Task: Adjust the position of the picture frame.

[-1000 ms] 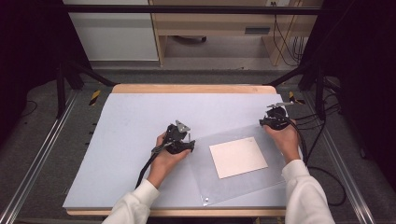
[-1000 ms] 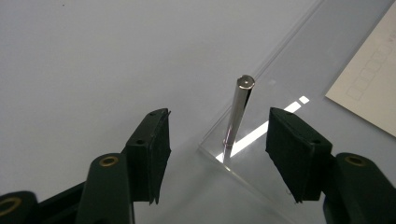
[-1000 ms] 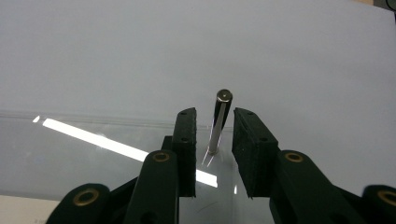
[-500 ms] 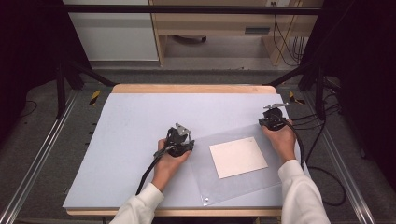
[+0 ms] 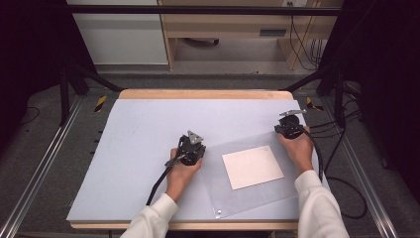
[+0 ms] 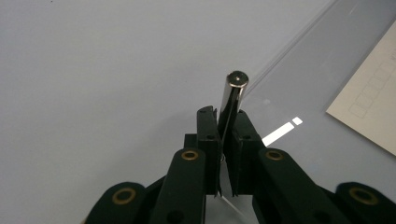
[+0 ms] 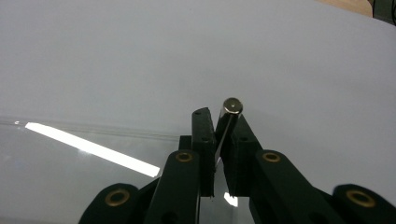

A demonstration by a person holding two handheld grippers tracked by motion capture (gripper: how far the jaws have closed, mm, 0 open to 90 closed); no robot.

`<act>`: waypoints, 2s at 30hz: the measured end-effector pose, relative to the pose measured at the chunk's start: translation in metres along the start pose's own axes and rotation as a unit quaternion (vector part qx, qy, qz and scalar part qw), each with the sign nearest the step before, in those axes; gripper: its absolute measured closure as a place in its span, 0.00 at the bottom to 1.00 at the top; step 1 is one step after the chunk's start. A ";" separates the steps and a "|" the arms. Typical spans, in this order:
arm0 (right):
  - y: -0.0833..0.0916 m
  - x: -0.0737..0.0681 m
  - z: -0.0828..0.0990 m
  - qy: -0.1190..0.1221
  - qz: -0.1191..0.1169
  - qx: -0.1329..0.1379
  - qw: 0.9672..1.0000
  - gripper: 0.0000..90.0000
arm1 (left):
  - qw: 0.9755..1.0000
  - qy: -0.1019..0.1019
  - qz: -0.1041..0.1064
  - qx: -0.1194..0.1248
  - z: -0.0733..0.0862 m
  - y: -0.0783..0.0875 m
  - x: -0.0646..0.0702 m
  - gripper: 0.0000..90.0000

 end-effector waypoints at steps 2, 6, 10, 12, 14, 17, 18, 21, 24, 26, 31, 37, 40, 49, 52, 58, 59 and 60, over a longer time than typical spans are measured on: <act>0.001 0.000 0.000 -0.006 -0.002 -0.002 1.000 0.95 | 1.000 0.002 0.003 -0.002 0.000 0.000 0.000 0.94; 0.005 -0.001 -0.003 0.002 -0.003 -0.008 1.000 0.95 | 1.000 0.008 0.021 -0.003 -0.003 0.003 -0.005 0.94; 0.015 -0.003 -0.010 0.003 -0.005 -0.015 1.000 0.95 | 1.000 0.000 0.022 -0.002 -0.010 0.013 -0.009 0.94; 0.021 -0.005 -0.015 0.006 -0.006 -0.015 1.000 0.95 | 1.000 -0.003 0.027 -0.002 -0.014 0.018 -0.013 0.93; 0.028 -0.009 -0.021 0.010 -0.007 -0.020 1.000 0.95 | 1.000 -0.012 0.023 -0.002 -0.018 0.025 -0.017 0.93; 0.038 -0.017 -0.030 0.021 -0.007 -0.020 1.000 0.95 | 1.000 -0.012 0.019 0.003 -0.022 0.036 -0.026 0.92; 0.041 -0.020 -0.033 0.024 -0.009 -0.020 0.999 0.95 | 1.000 -0.012 0.019 0.003 -0.022 0.036 -0.026 0.92; 0.049 -0.030 -0.043 0.036 -0.007 -0.023 0.999 0.95 | 1.000 -0.011 0.019 0.003 -0.025 0.046 -0.036 0.92; 0.055 -0.041 -0.052 0.041 -0.012 -0.027 0.999 0.95 | 1.000 -0.013 0.018 0.002 -0.029 0.062 -0.050 0.92; 0.060 -0.049 -0.058 0.045 -0.016 -0.028 0.998 0.95 | 1.000 -0.016 0.015 0.002 -0.032 0.071 -0.058 0.92; 0.070 -0.072 -0.065 0.053 -0.023 -0.033 0.998 0.95 | 1.000 -0.029 0.008 -0.001 -0.035 0.087 -0.076 0.92; 0.077 -0.098 -0.068 0.059 -0.025 -0.036 0.997 0.95 | 0.999 -0.033 0.015 -0.011 -0.032 0.105 -0.104 0.92; 0.082 -0.120 -0.068 0.063 -0.026 -0.041 0.997 0.95 | 0.999 -0.031 0.021 -0.018 -0.027 0.112 -0.120 0.92; 0.080 -0.142 -0.058 0.067 -0.030 -0.061 0.995 0.95 | 0.998 -0.042 0.024 -0.031 -0.020 0.111 -0.135 0.92; 0.075 -0.141 -0.055 0.065 -0.026 -0.068 0.995 0.95 | 0.998 -0.044 0.030 -0.041 -0.017 0.104 -0.136 0.92; 0.064 -0.138 -0.044 0.060 -0.023 -0.085 0.994 0.95 | 0.997 -0.048 0.033 -0.053 -0.009 0.089 -0.132 0.92; 0.063 -0.137 -0.042 0.059 -0.025 -0.087 0.994 0.95 | 0.997 -0.048 0.034 -0.054 -0.008 0.087 -0.131 0.92; 0.063 -0.137 -0.042 0.059 -0.025 -0.087 0.994 0.95 | 0.997 -0.050 0.035 -0.056 -0.006 0.085 -0.130 0.92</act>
Point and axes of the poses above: each handheld gripper's, and its own axes: y roughly backward along the jaws, z roughly out of its underside, x roughly to its right, the point moved 4 cm from there along -y, roughly forward along the jaws, and after that the axes turned 1 degree about z, right-handed, at the moved point
